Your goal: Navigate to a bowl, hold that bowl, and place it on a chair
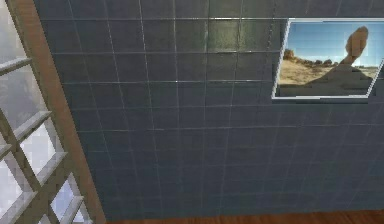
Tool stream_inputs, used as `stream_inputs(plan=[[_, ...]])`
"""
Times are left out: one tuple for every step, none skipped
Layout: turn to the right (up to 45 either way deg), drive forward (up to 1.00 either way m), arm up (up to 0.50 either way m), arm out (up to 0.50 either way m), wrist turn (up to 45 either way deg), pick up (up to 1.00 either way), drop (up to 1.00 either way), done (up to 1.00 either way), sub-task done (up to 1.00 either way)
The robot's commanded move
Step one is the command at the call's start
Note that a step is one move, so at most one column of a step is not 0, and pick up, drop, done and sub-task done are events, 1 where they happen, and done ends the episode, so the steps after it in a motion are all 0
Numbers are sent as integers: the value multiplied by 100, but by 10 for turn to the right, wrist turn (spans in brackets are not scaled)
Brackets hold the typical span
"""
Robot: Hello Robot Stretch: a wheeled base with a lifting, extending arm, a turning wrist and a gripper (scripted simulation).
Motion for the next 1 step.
stream_inputs(plan=[[0,0,0,0,270,0,0,0,0]])
